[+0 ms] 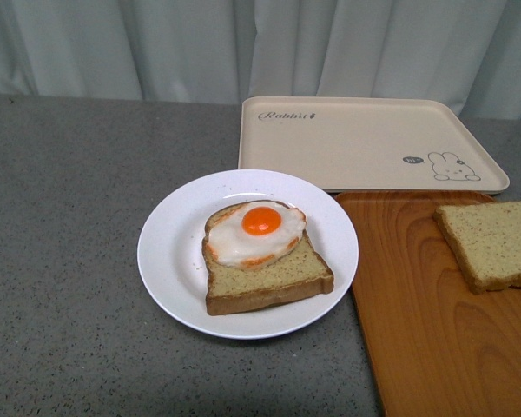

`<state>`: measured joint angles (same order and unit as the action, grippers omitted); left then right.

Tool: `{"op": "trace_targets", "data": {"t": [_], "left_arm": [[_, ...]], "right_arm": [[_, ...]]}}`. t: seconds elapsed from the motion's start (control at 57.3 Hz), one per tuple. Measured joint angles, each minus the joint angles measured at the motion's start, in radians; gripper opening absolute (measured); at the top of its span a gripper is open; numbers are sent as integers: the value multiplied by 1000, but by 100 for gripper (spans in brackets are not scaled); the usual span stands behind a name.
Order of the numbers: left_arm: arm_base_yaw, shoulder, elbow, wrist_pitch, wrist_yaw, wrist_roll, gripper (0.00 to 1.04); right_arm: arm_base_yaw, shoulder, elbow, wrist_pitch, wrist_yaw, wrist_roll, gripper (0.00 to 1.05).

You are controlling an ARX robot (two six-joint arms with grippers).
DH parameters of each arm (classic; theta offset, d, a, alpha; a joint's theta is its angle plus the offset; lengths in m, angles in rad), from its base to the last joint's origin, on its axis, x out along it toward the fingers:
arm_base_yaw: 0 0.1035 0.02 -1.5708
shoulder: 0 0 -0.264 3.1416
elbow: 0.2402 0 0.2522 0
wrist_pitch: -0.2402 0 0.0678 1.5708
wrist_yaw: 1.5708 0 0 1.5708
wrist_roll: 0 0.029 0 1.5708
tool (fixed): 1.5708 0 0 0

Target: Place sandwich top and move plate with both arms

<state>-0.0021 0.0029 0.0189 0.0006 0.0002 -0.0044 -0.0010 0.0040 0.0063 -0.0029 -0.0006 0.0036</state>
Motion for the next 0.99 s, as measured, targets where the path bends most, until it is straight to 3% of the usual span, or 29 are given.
{"op": "trace_targets", "data": {"t": [0.994], "left_arm": [[0, 0, 0, 0, 0, 0, 98]], "right_arm": [[0, 0, 0, 0, 0, 0, 96]]}}
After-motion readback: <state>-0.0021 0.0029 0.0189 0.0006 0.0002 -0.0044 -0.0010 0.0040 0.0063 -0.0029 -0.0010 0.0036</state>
